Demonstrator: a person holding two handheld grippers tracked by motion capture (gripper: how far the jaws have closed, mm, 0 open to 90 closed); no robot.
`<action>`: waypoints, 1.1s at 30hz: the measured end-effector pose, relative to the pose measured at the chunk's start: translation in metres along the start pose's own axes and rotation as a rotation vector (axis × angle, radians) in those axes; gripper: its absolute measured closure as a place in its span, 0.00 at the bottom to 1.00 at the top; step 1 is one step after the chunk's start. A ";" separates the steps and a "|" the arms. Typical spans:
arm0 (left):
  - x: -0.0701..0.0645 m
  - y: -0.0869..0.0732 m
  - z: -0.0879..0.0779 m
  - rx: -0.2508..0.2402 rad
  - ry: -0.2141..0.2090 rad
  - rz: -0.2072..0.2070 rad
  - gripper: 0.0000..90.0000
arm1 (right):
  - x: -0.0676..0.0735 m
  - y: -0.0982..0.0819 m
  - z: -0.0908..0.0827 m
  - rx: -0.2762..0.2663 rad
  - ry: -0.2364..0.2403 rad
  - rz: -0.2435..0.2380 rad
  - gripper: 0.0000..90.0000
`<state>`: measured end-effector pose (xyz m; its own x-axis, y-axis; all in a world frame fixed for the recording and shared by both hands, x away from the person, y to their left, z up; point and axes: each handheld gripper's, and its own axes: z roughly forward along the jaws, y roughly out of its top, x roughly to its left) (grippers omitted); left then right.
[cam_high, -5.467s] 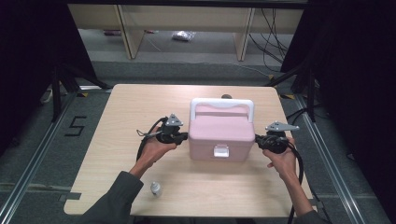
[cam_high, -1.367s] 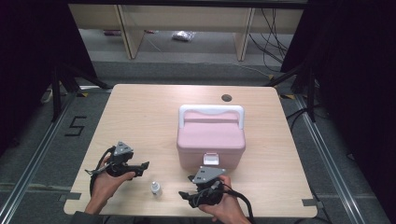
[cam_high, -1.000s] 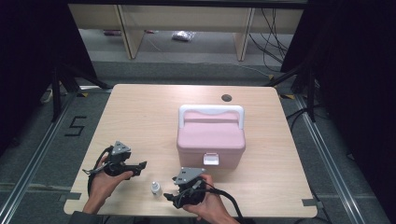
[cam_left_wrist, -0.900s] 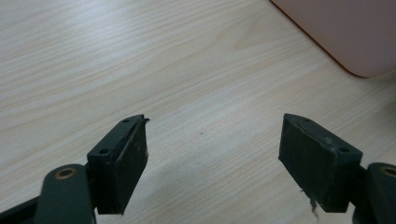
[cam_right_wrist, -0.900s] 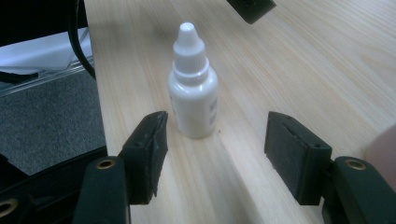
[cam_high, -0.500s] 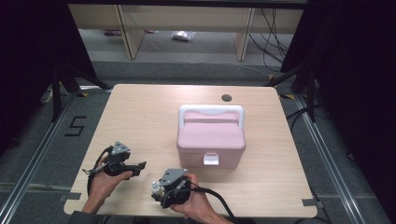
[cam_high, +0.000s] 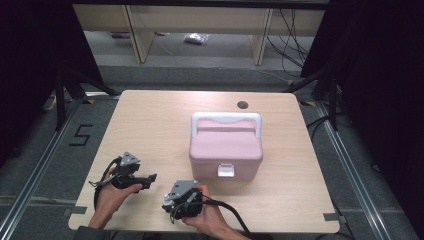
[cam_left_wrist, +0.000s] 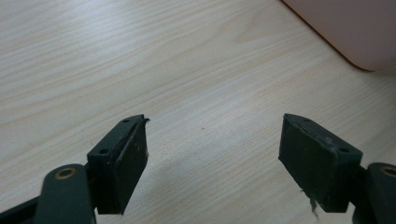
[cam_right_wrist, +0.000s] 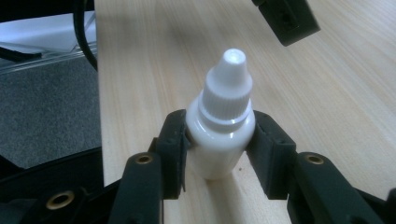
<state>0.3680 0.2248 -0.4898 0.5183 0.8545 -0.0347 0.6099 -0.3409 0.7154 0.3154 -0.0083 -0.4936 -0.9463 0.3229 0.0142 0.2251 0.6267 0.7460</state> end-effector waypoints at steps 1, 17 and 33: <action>0.000 0.000 -0.001 0.014 -0.009 0.010 0.26 | 0.000 0.000 -0.003 -0.005 0.003 0.008 0.67; 0.000 0.001 -0.001 0.008 0.001 0.016 0.26 | -0.032 -0.054 -0.103 -0.026 -0.107 0.099 0.67; 0.000 0.000 -0.001 0.012 0.000 0.013 0.26 | -0.048 -0.103 -0.163 -0.034 -0.226 0.222 0.67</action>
<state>0.3679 0.2253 -0.4894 0.5264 0.8499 -0.0258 0.6104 -0.3566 0.7073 0.3003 -0.2040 -0.4626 -0.7984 0.6011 0.0337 0.4089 0.5004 0.7632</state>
